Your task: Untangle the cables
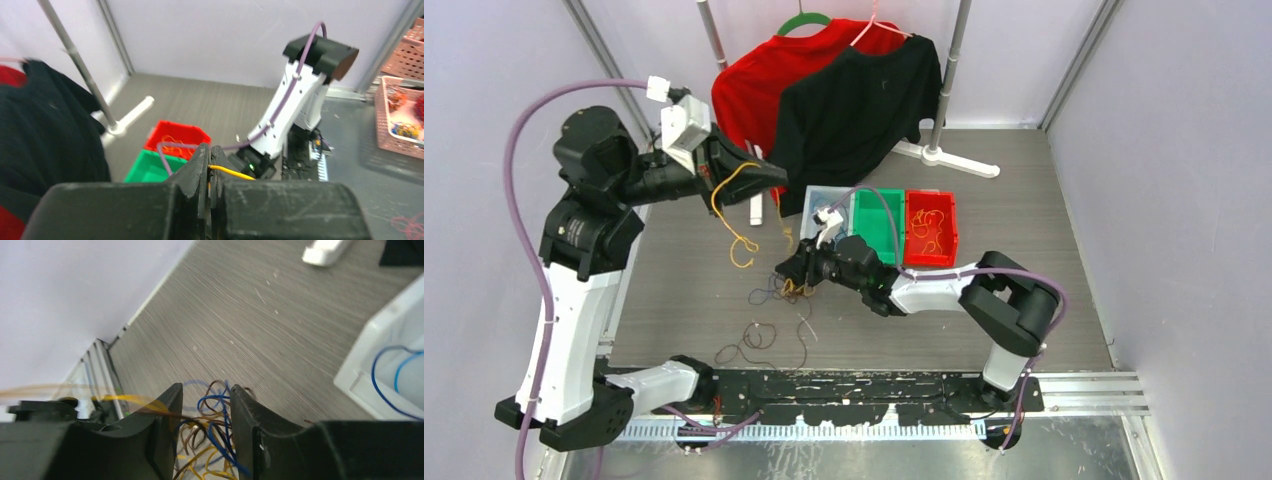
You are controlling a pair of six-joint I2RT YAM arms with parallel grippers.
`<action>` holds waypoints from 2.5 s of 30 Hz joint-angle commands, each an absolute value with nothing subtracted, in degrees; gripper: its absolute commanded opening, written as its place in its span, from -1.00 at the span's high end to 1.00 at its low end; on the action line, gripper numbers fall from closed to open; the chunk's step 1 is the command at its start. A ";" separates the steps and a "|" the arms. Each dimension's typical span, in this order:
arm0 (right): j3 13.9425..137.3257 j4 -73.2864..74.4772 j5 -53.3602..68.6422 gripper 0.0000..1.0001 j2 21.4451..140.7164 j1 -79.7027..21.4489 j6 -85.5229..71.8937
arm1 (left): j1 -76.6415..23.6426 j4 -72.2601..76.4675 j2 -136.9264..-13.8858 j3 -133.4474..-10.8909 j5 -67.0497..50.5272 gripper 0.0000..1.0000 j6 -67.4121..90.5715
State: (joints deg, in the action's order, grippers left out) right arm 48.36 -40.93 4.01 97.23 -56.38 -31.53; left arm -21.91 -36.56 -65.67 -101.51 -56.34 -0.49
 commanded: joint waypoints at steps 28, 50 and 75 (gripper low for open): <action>49.02 -24.06 3.23 -1.00 78.64 -59.41 -24.40 | -22.13 -32.05 -61.85 -108.40 -49.53 1.00 -5.23; 53.03 -15.34 14.29 -0.62 65.15 -59.52 -18.21 | -22.06 -34.91 -57.58 -97.73 -60.29 1.00 3.42; 59.67 -19.01 6.76 0.97 71.91 -63.80 -15.17 | -22.06 -27.38 -57.05 -93.10 -63.20 1.00 11.82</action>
State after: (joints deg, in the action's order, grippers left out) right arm 56.95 -18.11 9.67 73.14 -63.59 -16.47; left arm -21.91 -31.31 -58.08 -93.17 -61.80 10.33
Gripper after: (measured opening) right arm 0.077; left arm 0.009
